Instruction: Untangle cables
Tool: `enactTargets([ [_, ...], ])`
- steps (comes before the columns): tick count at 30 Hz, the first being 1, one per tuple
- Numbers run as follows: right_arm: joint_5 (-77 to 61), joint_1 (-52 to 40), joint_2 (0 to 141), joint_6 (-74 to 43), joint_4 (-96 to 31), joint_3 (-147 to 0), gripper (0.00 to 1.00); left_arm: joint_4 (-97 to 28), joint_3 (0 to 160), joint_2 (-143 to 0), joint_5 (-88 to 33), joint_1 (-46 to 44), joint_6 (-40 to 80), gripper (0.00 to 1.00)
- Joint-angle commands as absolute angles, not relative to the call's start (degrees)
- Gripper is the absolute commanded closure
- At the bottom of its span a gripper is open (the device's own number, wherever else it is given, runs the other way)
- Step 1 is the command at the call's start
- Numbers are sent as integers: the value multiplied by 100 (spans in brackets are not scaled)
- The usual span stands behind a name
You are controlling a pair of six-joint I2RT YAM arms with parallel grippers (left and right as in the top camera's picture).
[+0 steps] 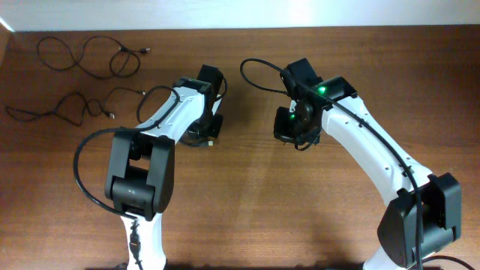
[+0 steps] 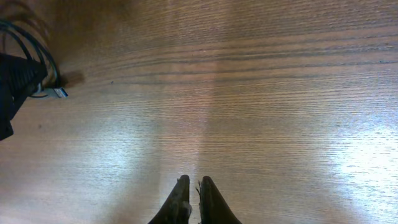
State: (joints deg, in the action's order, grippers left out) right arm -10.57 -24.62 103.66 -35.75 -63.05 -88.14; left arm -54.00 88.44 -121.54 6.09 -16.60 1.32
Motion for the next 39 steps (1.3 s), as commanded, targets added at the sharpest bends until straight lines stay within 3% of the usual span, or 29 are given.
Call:
enactTargets([
  [1, -1074, -2434, 10252, -3535, -6324, -8862, 92, -5651, 9109, -12178, 10, -1643, 121, 100],
  [4, -1074, -2434, 10252, -3538, -6307, -8862, 92, -6110, 9743, -12099, -792, -1643, 64, 100],
  [7, -1225, -2432, 10252, -3533, -6208, -8862, 92, -6547, 10444, -11913, -2694, -1645, -845, 100],
  [11, -1964, -2427, 10252, -3256, -5859, -8862, 90, -6593, 10630, -11561, -4268, -1651, -1155, 100],
  [15, -2392, -2292, 10252, -3256, -5714, -8864, 85, -6635, 10630, -11371, -5124, -1647, -1365, 100],
  [23, -3699, -1634, 10252, -2902, -5651, -8862, 85, -6460, 10630, -11332, -7157, -1647, -1385, 100],
  [29, -3498, -1621, 10254, -2825, -5704, -8862, 83, -5981, 10630, -11332, -9024, -1645, -1380, 100],
  [35, -2379, -1511, 10259, -2995, -6193, -8862, 94, -5723, 10645, -11325, -9019, -1511, -985, 100],
  [39, -1208, -1160, 10259, -3503, -6689, -8862, 96, -5730, 10645, -11325, -9019, -1168, -642, 100],
])
